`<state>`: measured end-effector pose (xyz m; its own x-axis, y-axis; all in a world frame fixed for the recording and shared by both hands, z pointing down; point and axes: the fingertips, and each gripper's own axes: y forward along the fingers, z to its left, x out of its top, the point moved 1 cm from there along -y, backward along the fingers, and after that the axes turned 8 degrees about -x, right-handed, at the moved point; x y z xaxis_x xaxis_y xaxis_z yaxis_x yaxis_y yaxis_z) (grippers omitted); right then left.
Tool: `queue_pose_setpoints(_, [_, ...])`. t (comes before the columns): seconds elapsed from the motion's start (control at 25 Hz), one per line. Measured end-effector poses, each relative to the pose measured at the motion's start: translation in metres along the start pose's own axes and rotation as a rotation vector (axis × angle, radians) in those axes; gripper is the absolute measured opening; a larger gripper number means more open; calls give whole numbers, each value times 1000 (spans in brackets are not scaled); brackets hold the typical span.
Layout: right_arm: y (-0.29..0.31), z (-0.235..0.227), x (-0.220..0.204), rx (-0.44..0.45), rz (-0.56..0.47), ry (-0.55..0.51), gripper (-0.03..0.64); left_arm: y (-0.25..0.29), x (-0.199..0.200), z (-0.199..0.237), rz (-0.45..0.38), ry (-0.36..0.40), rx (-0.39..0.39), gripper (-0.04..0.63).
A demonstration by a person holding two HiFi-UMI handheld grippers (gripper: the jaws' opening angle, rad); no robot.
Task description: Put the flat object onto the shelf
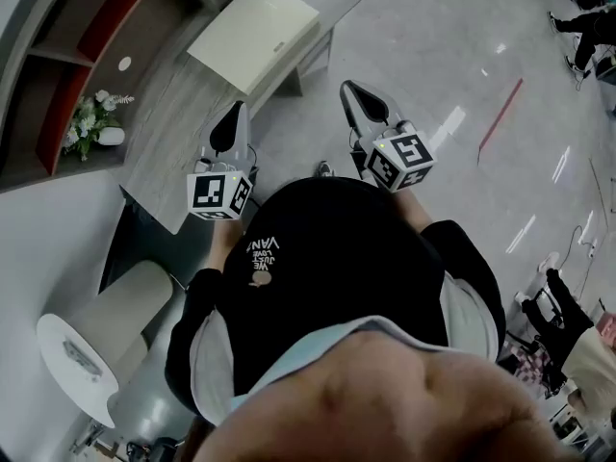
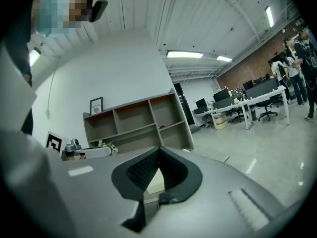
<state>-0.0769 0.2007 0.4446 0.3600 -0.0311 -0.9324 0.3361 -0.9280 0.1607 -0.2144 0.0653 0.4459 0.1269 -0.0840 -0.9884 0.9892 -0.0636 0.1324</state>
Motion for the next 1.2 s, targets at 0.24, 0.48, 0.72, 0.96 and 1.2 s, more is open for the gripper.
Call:
queue_pose_setpoints(0.24, [3, -22, 0, 34, 11, 9, -2, 13, -5, -5, -12, -15, 49, 2])
queue_pose_setpoints(0.48, [17, -30, 3, 53, 24, 13, -2, 21, -7, 7, -6, -28, 85, 1])
queue_pose_setpoints(0.72, [51, -35, 11, 60, 28, 13, -2, 39, -7, 32, -5, -48, 91, 0])
queue_pose_setpoints(0.96, [94, -35, 24, 67, 24, 2, -2, 58, -2, 73, -8, -58, 102, 0])
queue_pose_setpoints(1.2, [139, -33, 38, 52, 14, 8, -2, 74, 3, 114, 9, -68, 91, 1])
